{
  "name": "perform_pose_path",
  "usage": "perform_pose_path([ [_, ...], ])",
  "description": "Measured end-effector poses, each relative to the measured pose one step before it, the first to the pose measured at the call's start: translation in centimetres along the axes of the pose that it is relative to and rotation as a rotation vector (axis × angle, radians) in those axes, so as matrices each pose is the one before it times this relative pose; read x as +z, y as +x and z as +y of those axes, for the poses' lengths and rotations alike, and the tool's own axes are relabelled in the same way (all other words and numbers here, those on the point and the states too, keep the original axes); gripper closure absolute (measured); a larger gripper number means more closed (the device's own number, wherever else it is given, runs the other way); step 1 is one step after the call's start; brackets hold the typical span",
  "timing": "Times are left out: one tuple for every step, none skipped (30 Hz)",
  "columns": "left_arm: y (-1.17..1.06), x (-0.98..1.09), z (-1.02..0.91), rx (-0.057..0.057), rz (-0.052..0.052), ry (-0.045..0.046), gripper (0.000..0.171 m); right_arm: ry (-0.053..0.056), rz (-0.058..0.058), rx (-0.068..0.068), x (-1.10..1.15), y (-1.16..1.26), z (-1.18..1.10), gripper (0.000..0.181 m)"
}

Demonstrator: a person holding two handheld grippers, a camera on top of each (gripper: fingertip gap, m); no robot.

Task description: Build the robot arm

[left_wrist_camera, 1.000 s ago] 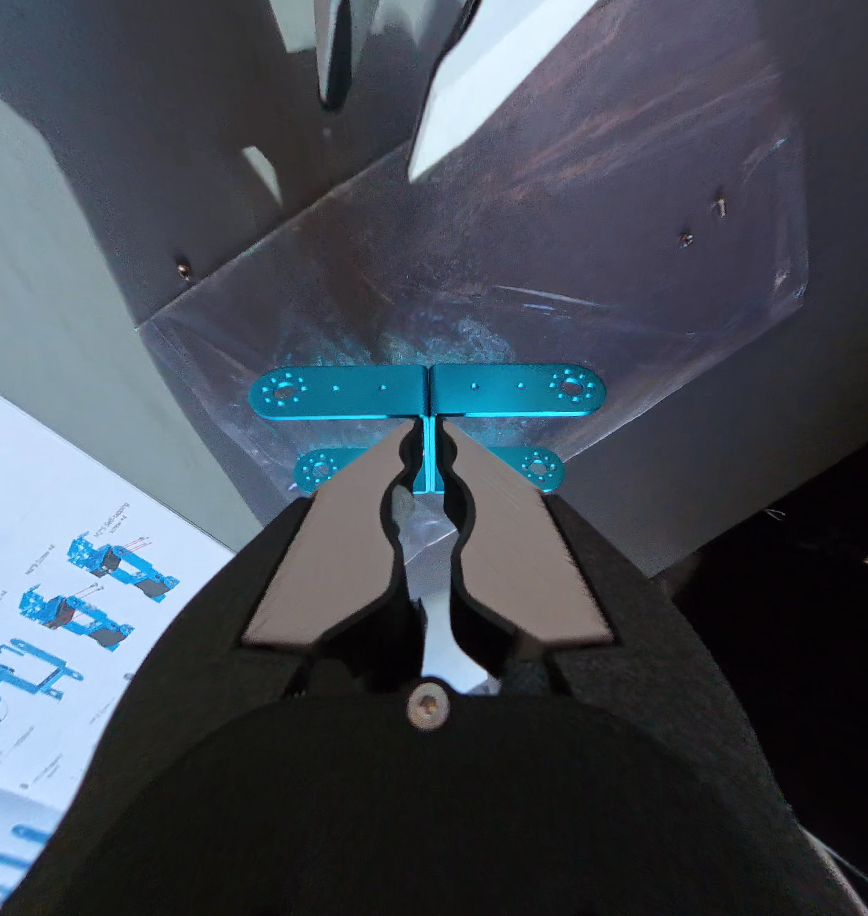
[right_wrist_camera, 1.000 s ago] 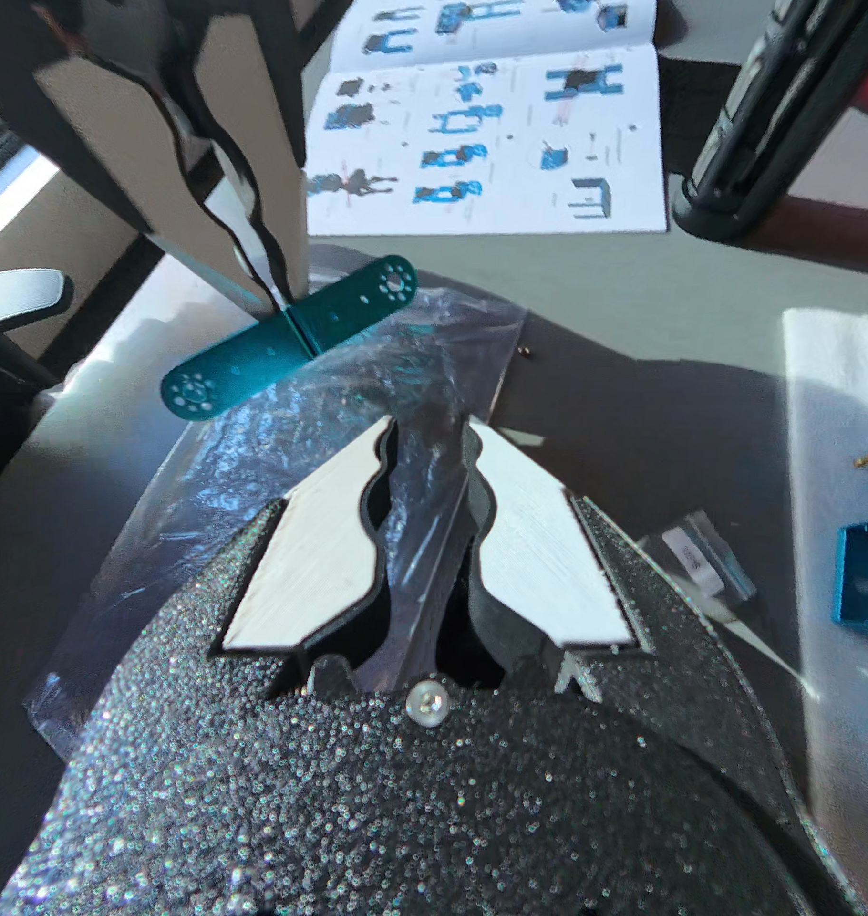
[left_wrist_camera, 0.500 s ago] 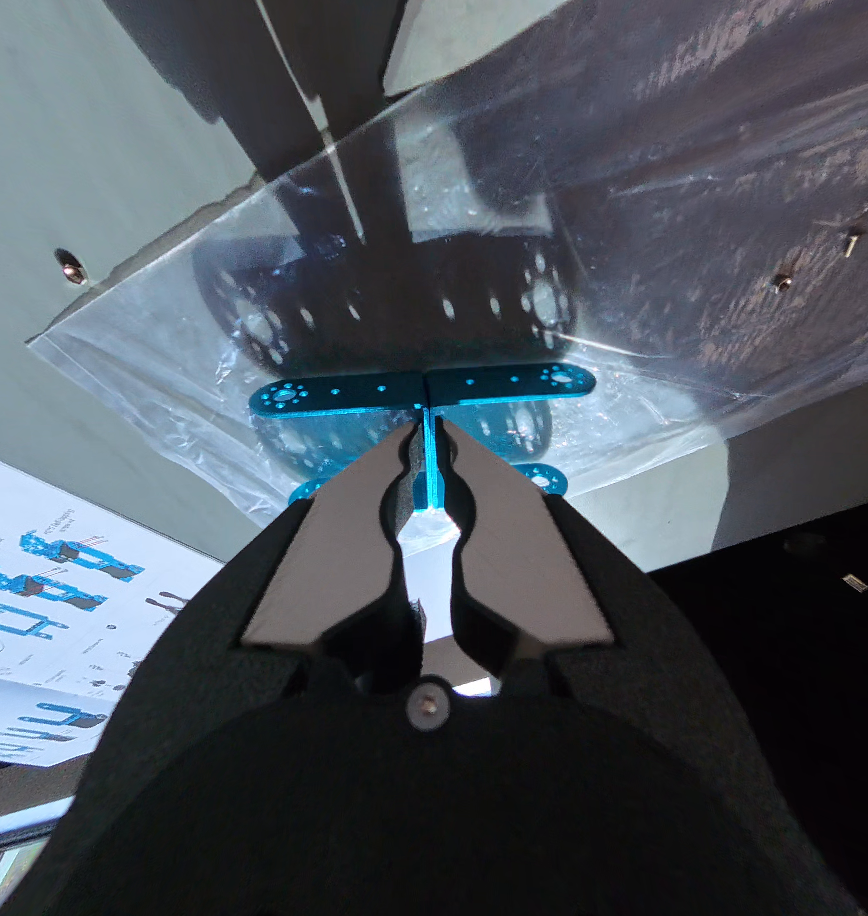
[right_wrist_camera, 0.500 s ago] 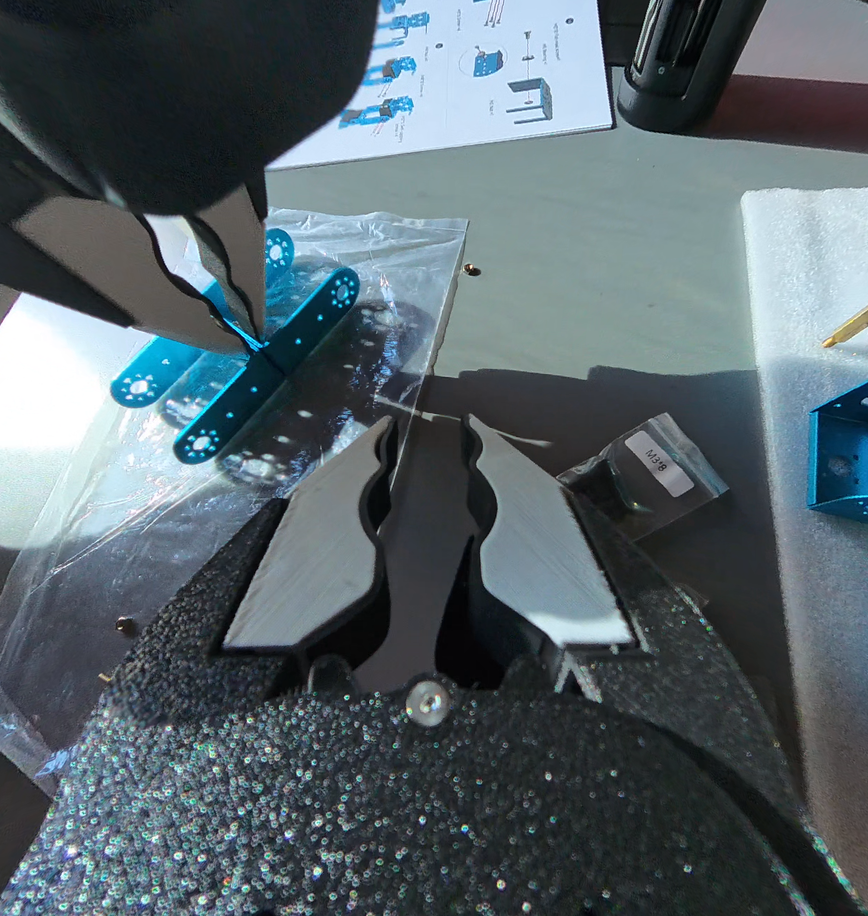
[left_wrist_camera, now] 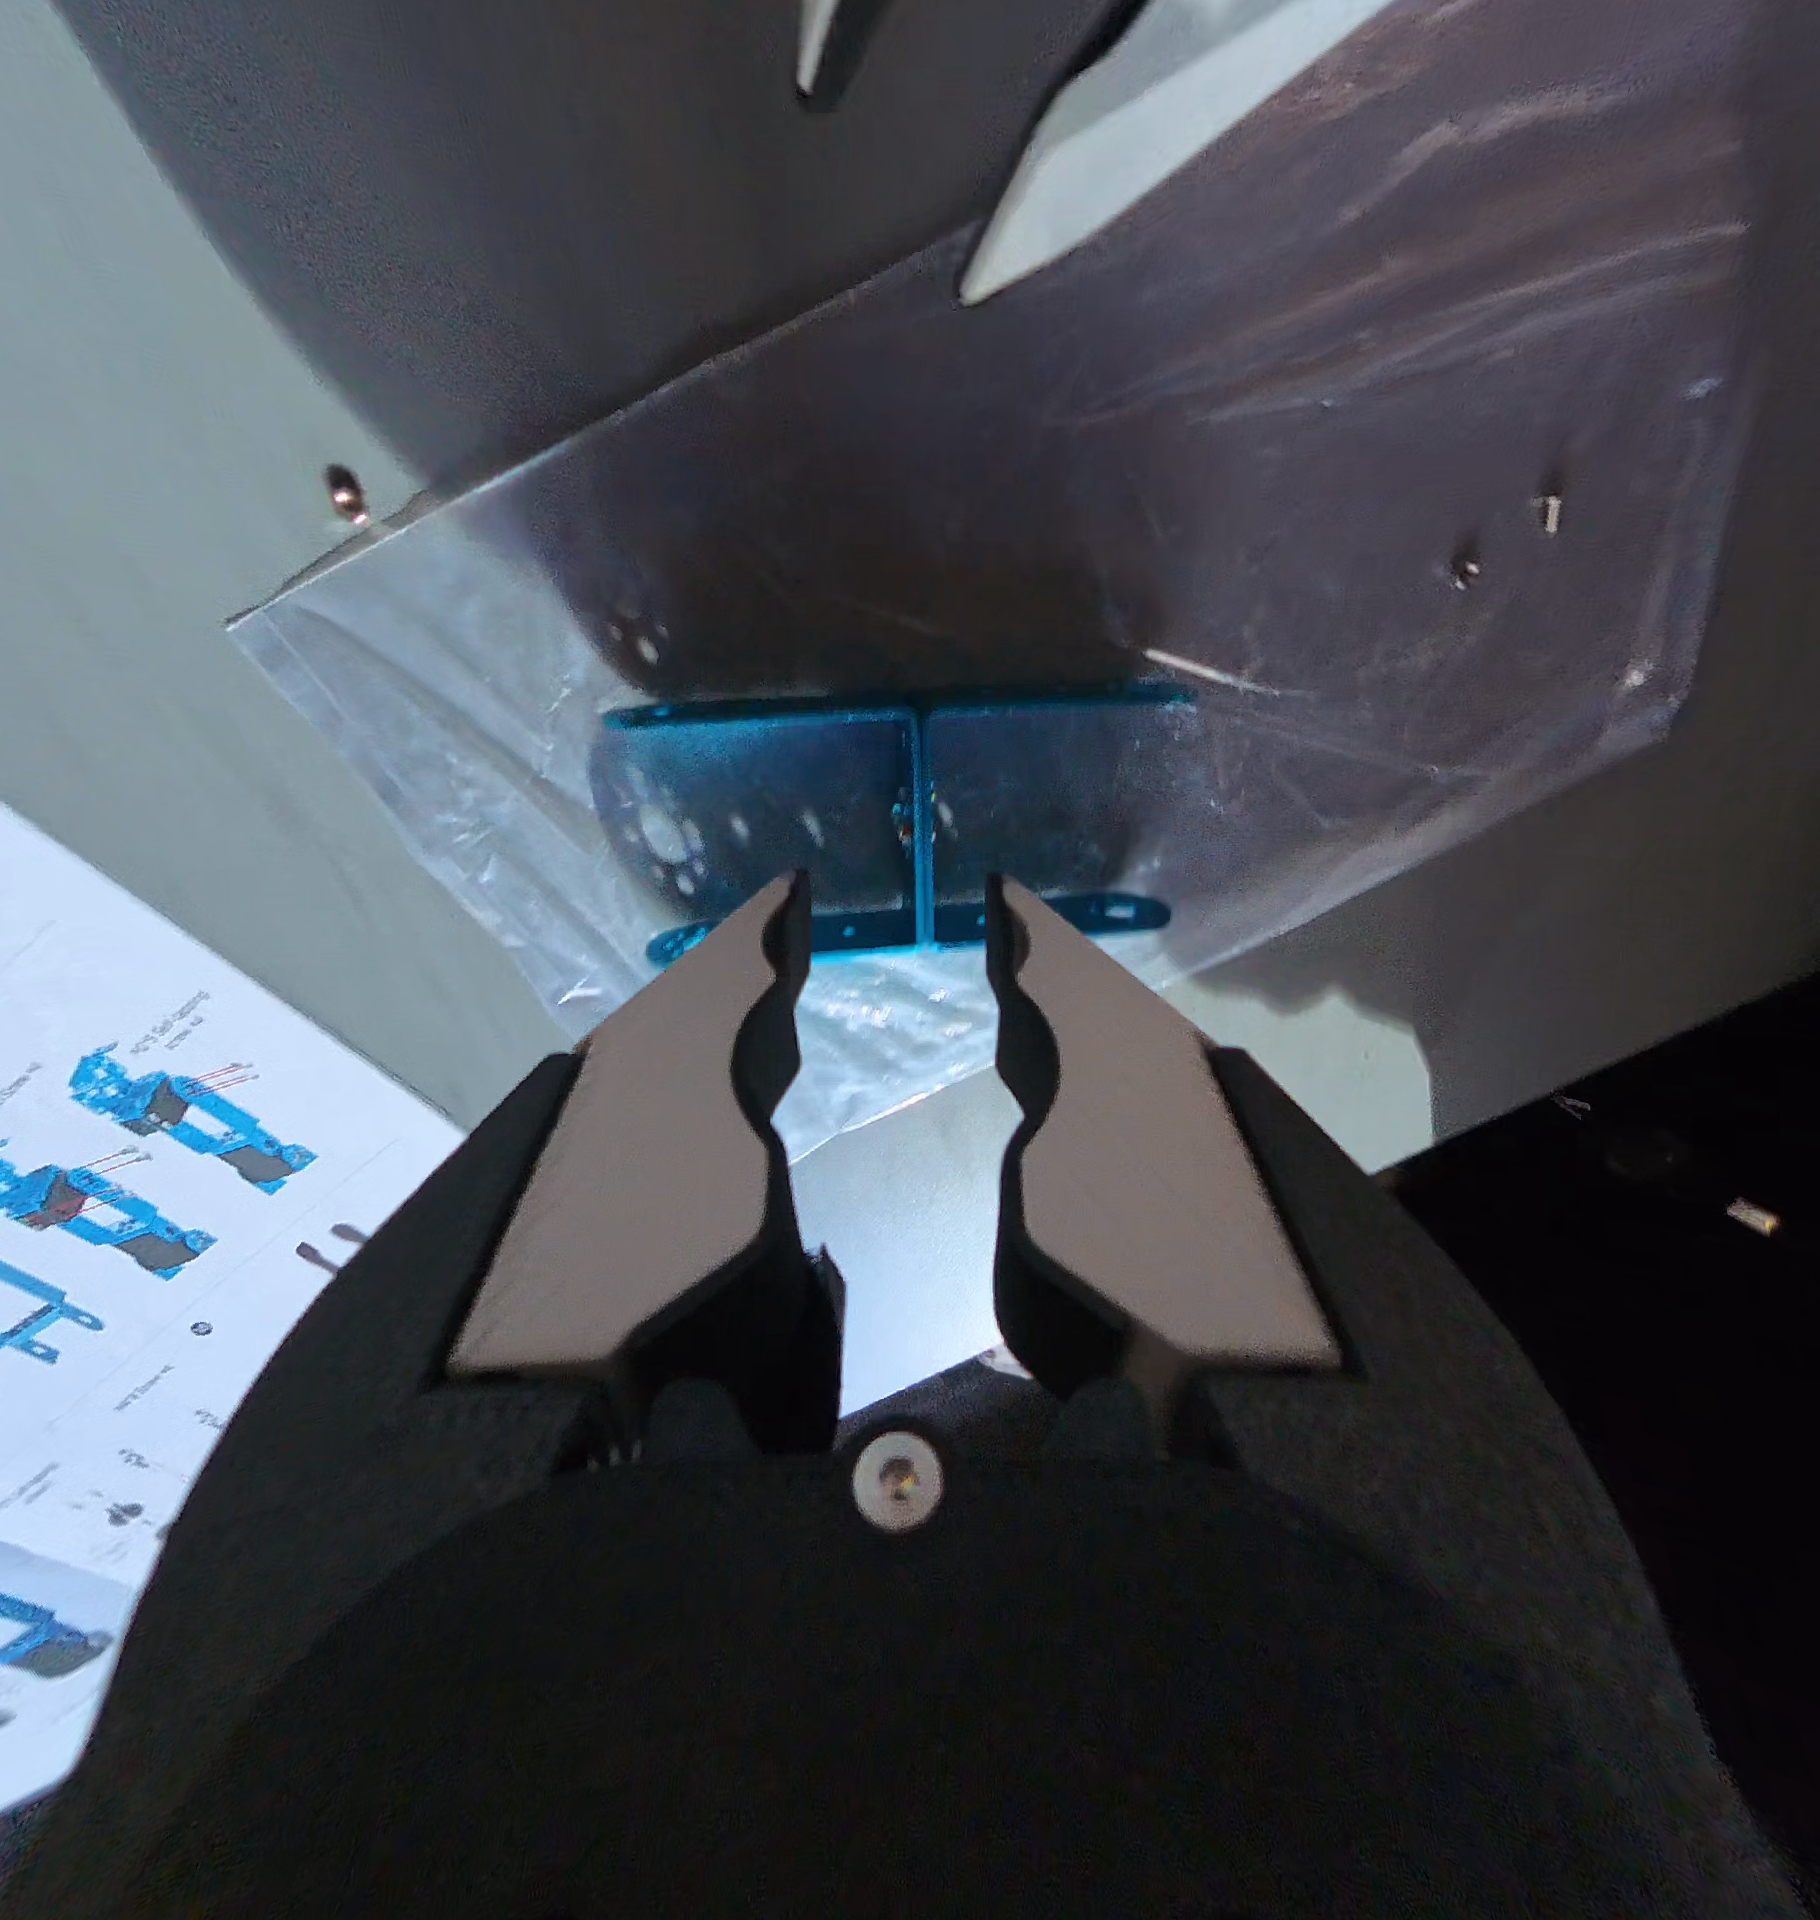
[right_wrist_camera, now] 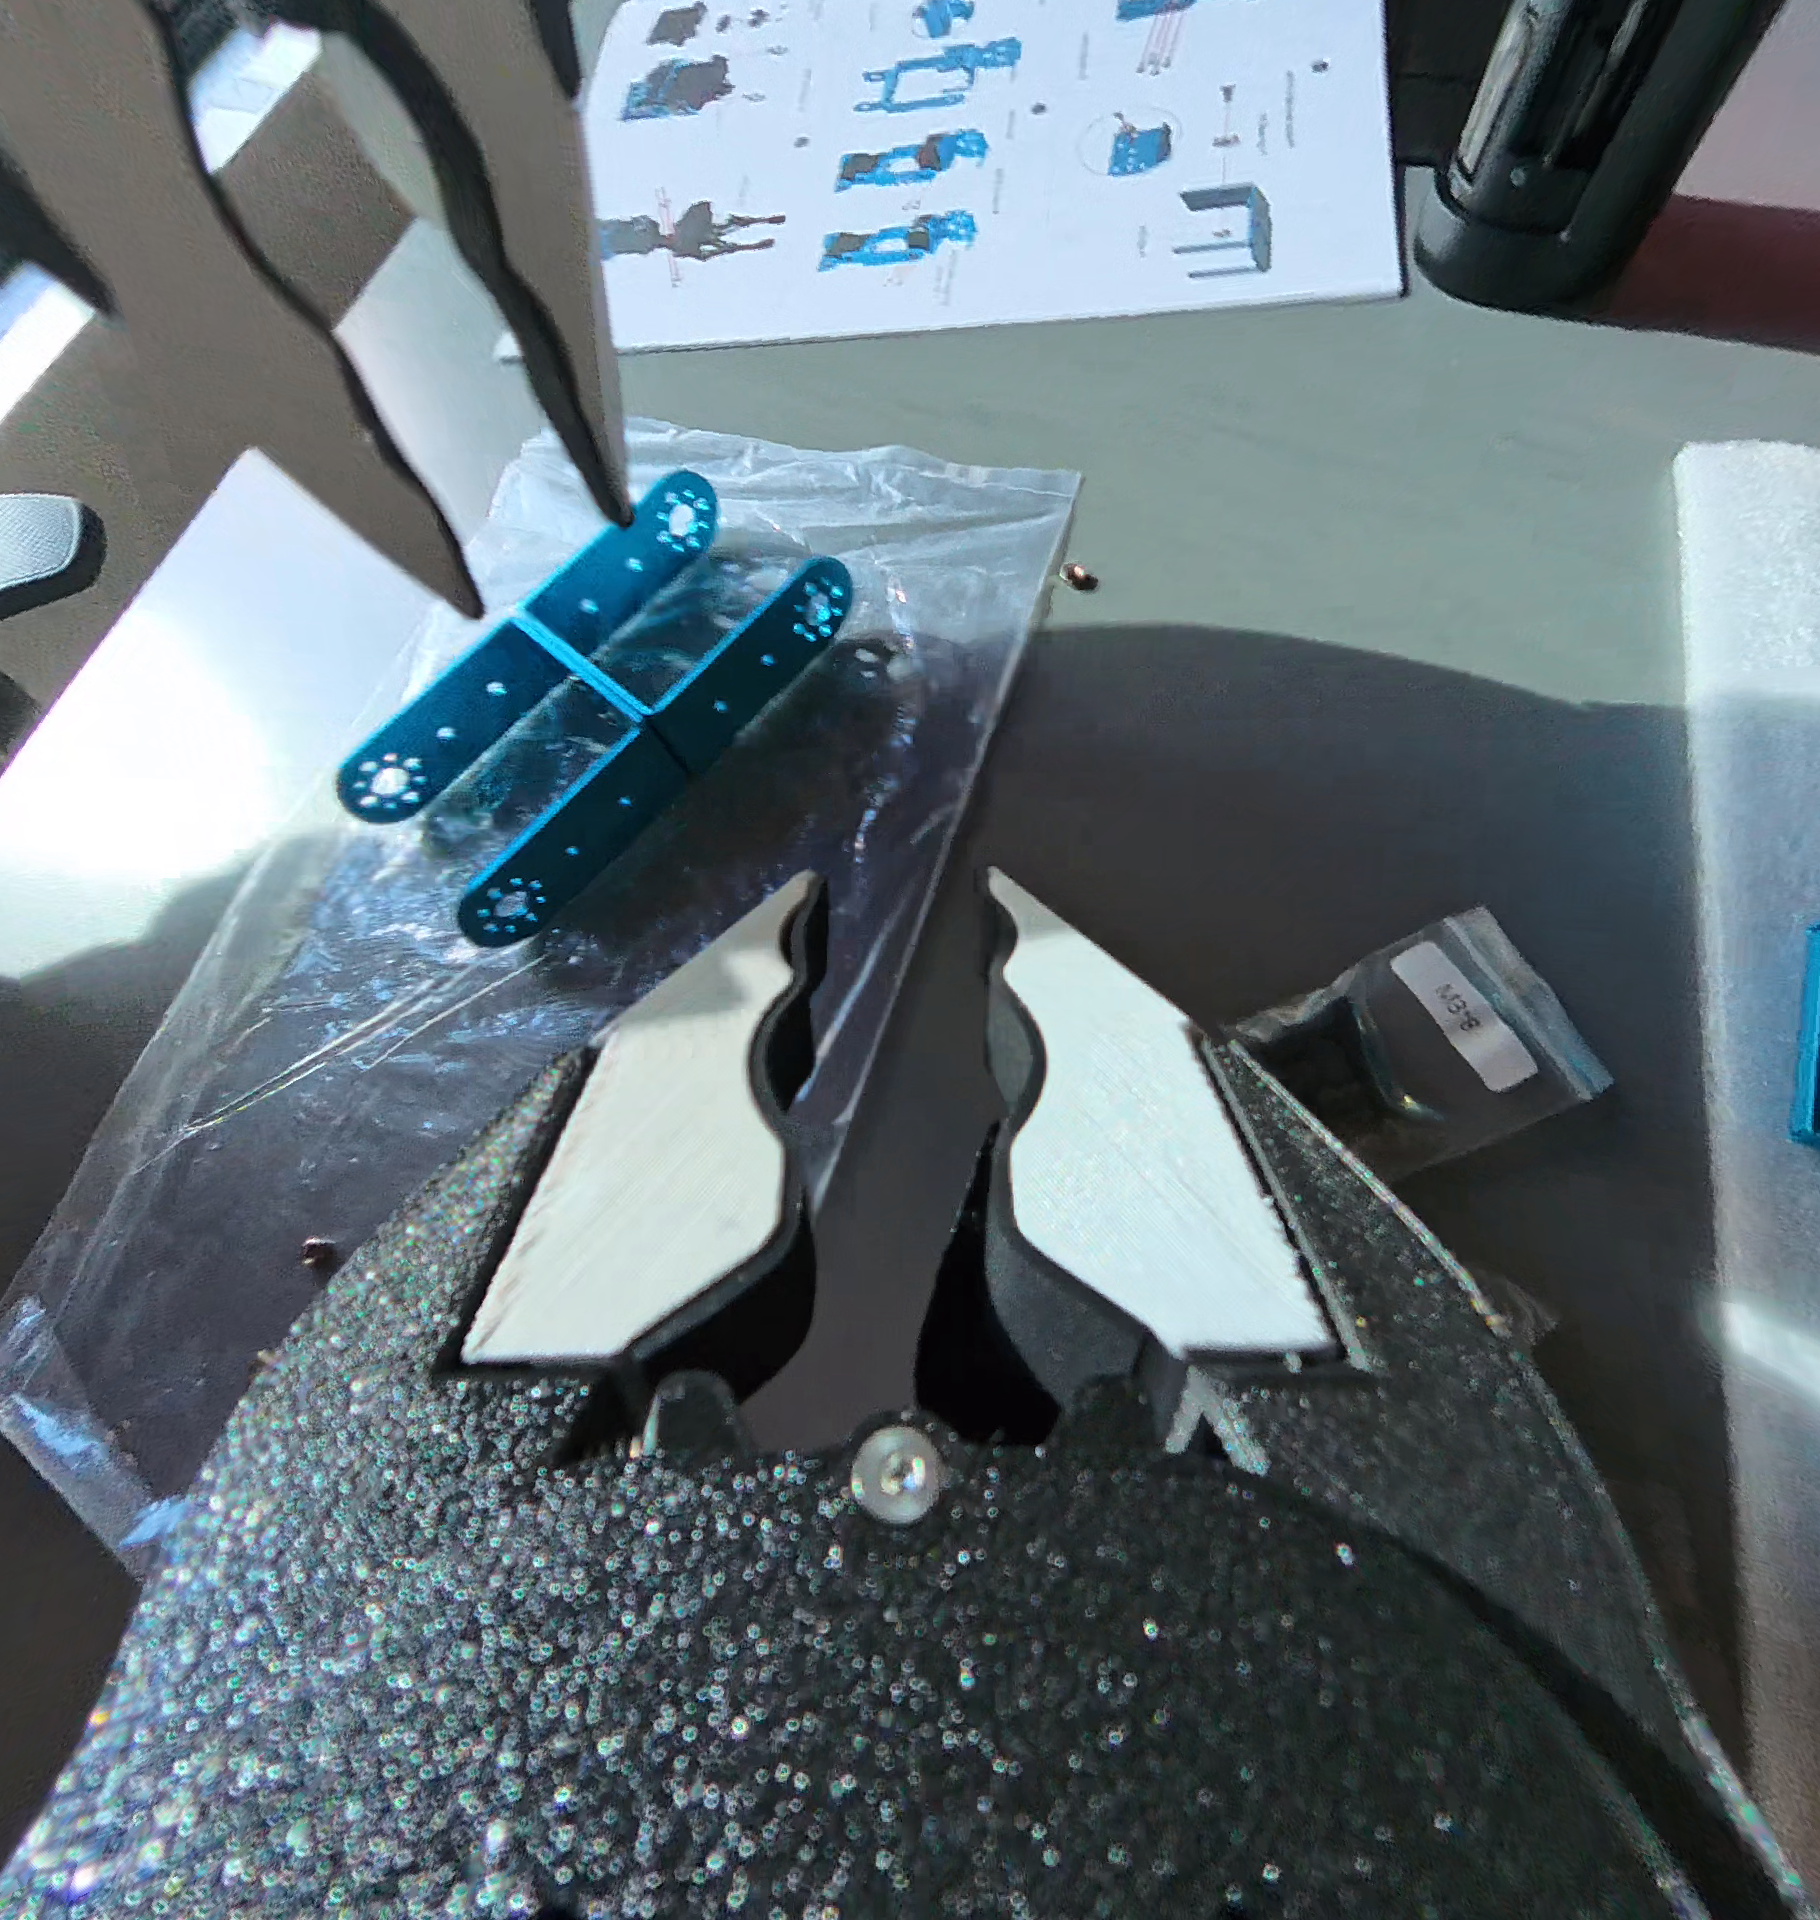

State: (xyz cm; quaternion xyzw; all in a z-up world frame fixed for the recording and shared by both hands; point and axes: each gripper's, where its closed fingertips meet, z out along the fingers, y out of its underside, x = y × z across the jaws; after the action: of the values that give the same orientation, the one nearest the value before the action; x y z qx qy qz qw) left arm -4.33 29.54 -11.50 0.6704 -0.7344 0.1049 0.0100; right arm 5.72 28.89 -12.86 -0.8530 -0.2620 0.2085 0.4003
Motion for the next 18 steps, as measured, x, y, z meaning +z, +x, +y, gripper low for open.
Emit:
perform_pose_path([
  [-0.303,-0.727,0.364,0.0213,0.0129,0.03752,0.139,0.0225,-0.0327,-0.0315,-0.168,-1.048,-0.620,0.152],
  [-0.252,-0.668,0.247,0.0385,0.0181,0.05363,0.139,0.0324,-0.0577,-0.0330,-0.214,-1.653,-0.871,0.153],
  [-0.395,-0.540,0.454,0.0397,0.0107,0.05469,0.139,0.0202,-0.0510,-0.0290,-0.087,-1.643,-0.809,0.152],
  [-0.317,-0.351,0.663,0.0370,0.0178,0.05094,0.139,-0.0019,-0.0134,-0.0233,0.125,-1.052,-0.492,0.147],
  [-0.063,-0.186,0.800,0.0333,0.0377,0.05417,0.139,-0.0236,0.0118,-0.0137,0.349,-0.570,-0.185,0.138],
  [-0.328,-0.107,0.840,0.0155,0.0298,0.05358,0.139,-0.0349,0.0097,-0.0107,0.496,-0.530,0.050,0.127],
  [-0.059,-0.058,0.684,0.0216,0.0499,0.06310,0.139,-0.0311,0.0225,-0.0116,0.572,-0.251,0.058,0.124],
  [0.064,-0.052,0.647,0.0267,0.0577,0.06029,0.139,-0.0191,0.0372,-0.0144,0.612,0.066,-0.092,0.124],
  [-0.344,0.015,0.651,0.0072,0.0363,0.04611,0.139,-0.0180,0.0238,-0.0135,0.695,-0.007,-0.097,0.124],
  [-0.422,0.107,0.625,-0.0071,0.0372,0.03072,0.138,-0.0184,0.0109,-0.0059,0.750,-0.041,-0.056,0.121],
  [-0.372,0.148,0.436,-0.0065,0.0384,0.02305,0.135,-0.0249,0.0042,0.0048,0.792,0.017,0.090,0.120],
  [-0.422,0.129,0.058,-0.0022,0.0271,0.03404,0.130,-0.0362,0.0009,0.0050,0.797,0.044,0.256,0.119],
  [-0.351,0.154,-0.076,0.0023,0.0198,0.02701,0.129,-0.0337,0.0234,-0.0051,0.673,0.387,0.262,0.119],
  [-0.143,0.208,-0.028,0.0143,0.0162,0.00820,0.128,-0.0300,0.0268,-0.0142,0.538,0.388,0.274,0.119],
  [0.038,0.275,0.018,0.0278,0.0125,-0.00101,0.126,-0.0274,0.0206,-0.0141,0.423,0.273,0.249,0.122],
  [-0.158,0.367,0.165,0.0284,-0.0058,-0.01663,0.126,-0.0186,0.0311,-0.0165,0.278,0.420,0.118,0.123],
  [-0.198,0.429,0.224,0.0255,-0.0133,-0.02510,0.123,-0.0198,0.0191,-0.0185,0.230,0.222,0.179,0.127],
  [0.112,0.429,0.094,0.0272,0.0028,-0.01746,0.119,-0.0236,0.0120,-0.0100,0.234,0.166,0.250,0.127],
])
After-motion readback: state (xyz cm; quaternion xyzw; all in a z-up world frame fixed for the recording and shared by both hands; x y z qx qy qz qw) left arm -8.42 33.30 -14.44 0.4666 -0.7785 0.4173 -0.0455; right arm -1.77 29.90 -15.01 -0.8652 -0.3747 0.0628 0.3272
